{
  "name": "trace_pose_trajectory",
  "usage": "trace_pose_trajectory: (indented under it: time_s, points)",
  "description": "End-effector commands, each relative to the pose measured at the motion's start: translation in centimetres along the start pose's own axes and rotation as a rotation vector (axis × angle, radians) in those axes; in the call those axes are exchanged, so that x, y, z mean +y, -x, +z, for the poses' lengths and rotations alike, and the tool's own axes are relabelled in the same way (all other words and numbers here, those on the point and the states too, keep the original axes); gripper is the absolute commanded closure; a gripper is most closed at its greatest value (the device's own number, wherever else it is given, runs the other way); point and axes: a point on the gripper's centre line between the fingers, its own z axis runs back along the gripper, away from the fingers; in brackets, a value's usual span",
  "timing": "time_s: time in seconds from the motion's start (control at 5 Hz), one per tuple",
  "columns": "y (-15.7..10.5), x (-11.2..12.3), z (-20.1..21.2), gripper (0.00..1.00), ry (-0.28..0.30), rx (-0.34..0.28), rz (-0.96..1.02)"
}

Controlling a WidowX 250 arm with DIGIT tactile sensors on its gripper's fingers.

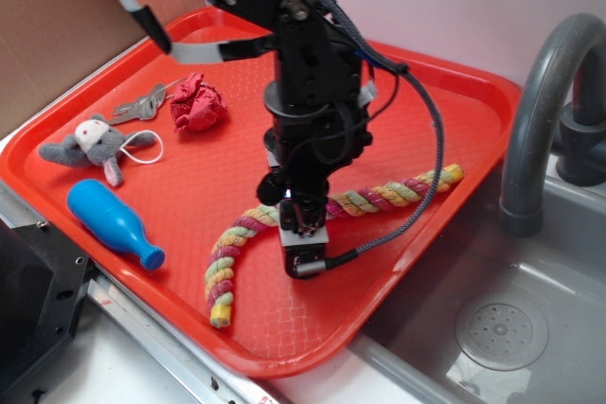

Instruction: Grab the multicolored rope.

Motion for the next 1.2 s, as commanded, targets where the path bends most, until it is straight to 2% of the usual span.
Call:
trace_pose_trajectory:
  time_s: [0.0,0.4,0.6,0.8,1.0]
  points:
    - [0.1,-1.1,-0.5,1.0,-0.058,-0.01,-0.029]
    - [0.3,0.4,0.8,1.0,-0.062,-0.026,0.039]
    - [1.0,2.2,3.1,1.0,-0.046,0.0,0.178]
    - [2.1,3.6,6.9,1.0,0.013,-0.038,0.349]
    - [3.5,4.0,11.5,1.0,0.018,-0.141,0.472]
